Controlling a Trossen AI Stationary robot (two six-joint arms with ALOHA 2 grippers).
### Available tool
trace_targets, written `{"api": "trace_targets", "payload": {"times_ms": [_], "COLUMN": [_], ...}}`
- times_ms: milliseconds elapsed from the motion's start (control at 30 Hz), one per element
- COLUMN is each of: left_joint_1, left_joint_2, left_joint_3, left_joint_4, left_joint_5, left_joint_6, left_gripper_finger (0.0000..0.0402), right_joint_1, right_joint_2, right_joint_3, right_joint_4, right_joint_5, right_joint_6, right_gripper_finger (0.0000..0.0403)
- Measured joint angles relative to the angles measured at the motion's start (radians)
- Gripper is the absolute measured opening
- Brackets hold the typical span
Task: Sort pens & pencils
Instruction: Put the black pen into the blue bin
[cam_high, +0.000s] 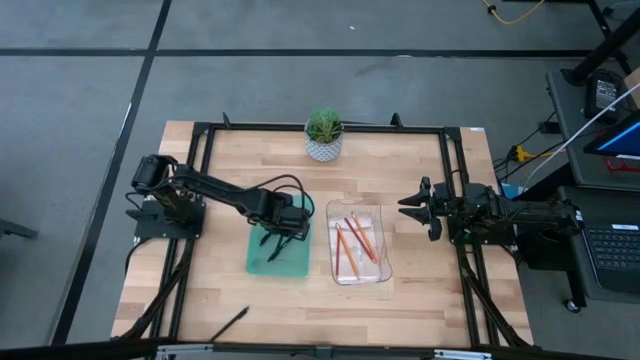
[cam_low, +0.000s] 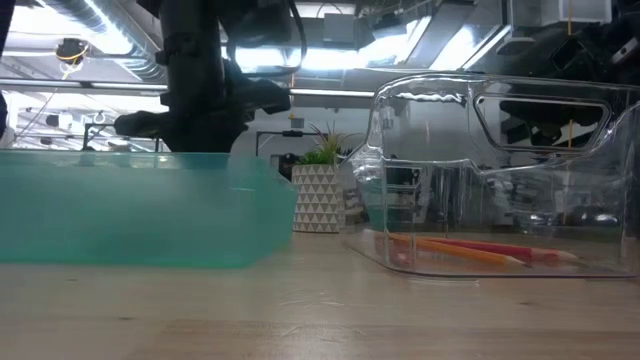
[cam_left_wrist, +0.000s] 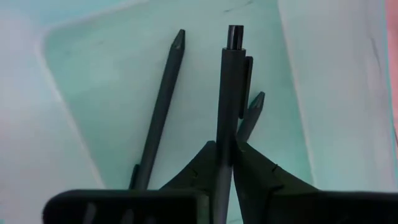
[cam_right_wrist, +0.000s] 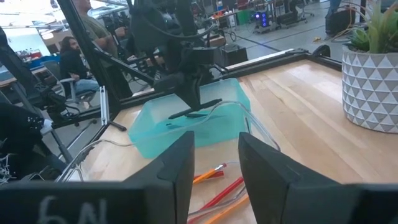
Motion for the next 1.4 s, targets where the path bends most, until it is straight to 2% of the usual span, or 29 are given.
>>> {"api": "trace_targets", "payload": {"times_ms": [333, 500, 600, 733, 867, 967, 1200, 1400], "left_joint_1": [0.001, 0.000, -0.017, -0.068, -0.198, -0.273, -0.368, -0.490], "left_joint_2": [-0.011, -0.070, -0.128, -0.224, -0.292, -0.311, -0.305, -0.301], "left_joint_3": [0.000, 0.019, 0.037, 0.039, 0.039, 0.039, 0.039, 0.039], "left_joint_4": [-0.004, -0.026, -0.035, -0.034, -0.047, -0.078, -0.214, -0.081], "left_joint_5": [0.034, 0.136, 0.142, 0.104, -0.027, -0.087, -0.092, -0.132], "left_joint_6": [0.026, 0.082, 0.109, 0.103, 0.076, 0.017, -0.152, -0.135], "left_gripper_finger": [0.0072, 0.0085, 0.0087, 0.0084, 0.0084, 0.0094, 0.0137, 0.0157], "right_joint_1": [0.000, 0.000, 0.000, 0.000, 0.001, 0.001, 0.001, 0.001], "right_joint_2": [0.000, 0.000, 0.000, 0.000, 0.000, 0.000, 0.000, 0.000], "right_joint_3": [0.000, 0.000, 0.000, 0.000, 0.000, 0.000, 0.000, 0.000], "right_joint_4": [0.000, 0.000, 0.000, 0.000, 0.000, 0.000, 0.000, 0.000], "right_joint_5": [0.000, 0.000, 0.001, 0.001, 0.000, 0.001, 0.001, 0.001], "right_joint_6": [0.008, 0.008, 0.008, 0.008, 0.008, 0.008, 0.012, 0.015], "right_gripper_finger": [0.0127, 0.0127, 0.0127, 0.0127, 0.0127, 0.0127, 0.0126, 0.0126]}}
